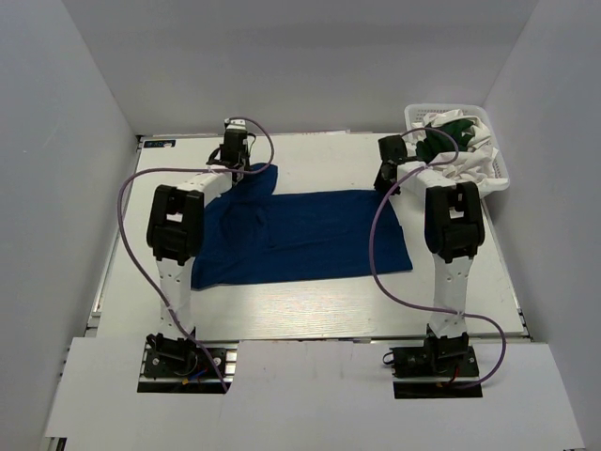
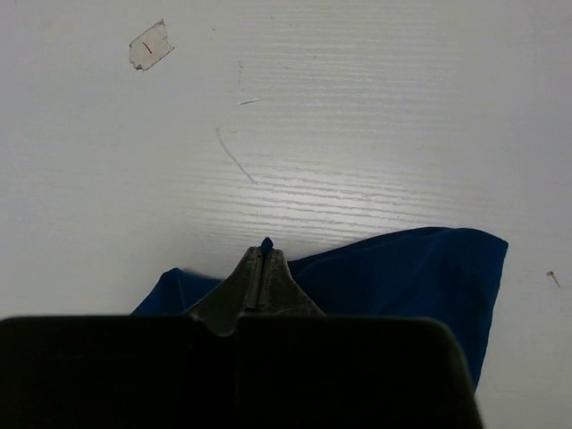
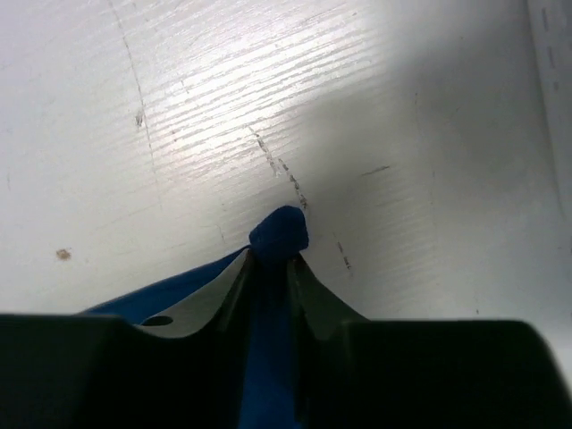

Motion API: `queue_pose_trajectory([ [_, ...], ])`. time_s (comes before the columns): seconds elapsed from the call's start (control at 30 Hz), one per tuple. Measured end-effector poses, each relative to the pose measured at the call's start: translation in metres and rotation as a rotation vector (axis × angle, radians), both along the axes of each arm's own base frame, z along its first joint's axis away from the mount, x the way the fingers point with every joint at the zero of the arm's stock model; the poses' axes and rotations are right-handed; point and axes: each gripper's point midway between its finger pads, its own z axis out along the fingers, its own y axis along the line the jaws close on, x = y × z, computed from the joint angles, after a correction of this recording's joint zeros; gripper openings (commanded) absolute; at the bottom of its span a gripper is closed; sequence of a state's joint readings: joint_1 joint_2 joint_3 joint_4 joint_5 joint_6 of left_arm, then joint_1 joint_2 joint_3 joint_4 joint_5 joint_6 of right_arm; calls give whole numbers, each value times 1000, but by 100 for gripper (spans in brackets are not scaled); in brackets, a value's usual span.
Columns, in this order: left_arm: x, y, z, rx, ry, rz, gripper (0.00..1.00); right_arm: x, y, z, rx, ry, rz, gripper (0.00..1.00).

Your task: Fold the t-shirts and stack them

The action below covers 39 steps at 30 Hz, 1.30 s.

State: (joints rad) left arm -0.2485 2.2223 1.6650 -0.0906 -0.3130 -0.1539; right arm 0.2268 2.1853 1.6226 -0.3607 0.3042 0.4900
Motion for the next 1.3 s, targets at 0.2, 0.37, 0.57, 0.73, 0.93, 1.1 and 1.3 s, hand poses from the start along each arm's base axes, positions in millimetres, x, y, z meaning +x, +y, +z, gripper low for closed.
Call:
queue_pose_trajectory([
  [0.2, -26, 1, 12, -32, -3, -1, 0, -1, 1, 1, -4, -20, 14, 0],
  [0.37, -63, 2, 39, -75, -34, 10, 0, -13, 3, 5, -24, -43, 69, 0],
  [0.57, -105, 2, 77, -189, -106, 20, 0, -45, 11, 17, -30, -94, 169, 0],
  [0.73, -149, 6, 80, -260, -115, 26, 0, -54, 19, 36, -29, -161, 210, 0],
  [0.93, -206, 17, 81, -341, -136, 56, 0, -55, 16, 53, -34, -228, 203, 0],
  [1.1, -252, 23, 63, -442, -134, 94, 0, -61, 7, 57, -54, -242, 168, 0],
  [1.3, -296, 32, 30, -492, -46, 175, 0, -71, -1, 60, -64, -248, 140, 0],
])
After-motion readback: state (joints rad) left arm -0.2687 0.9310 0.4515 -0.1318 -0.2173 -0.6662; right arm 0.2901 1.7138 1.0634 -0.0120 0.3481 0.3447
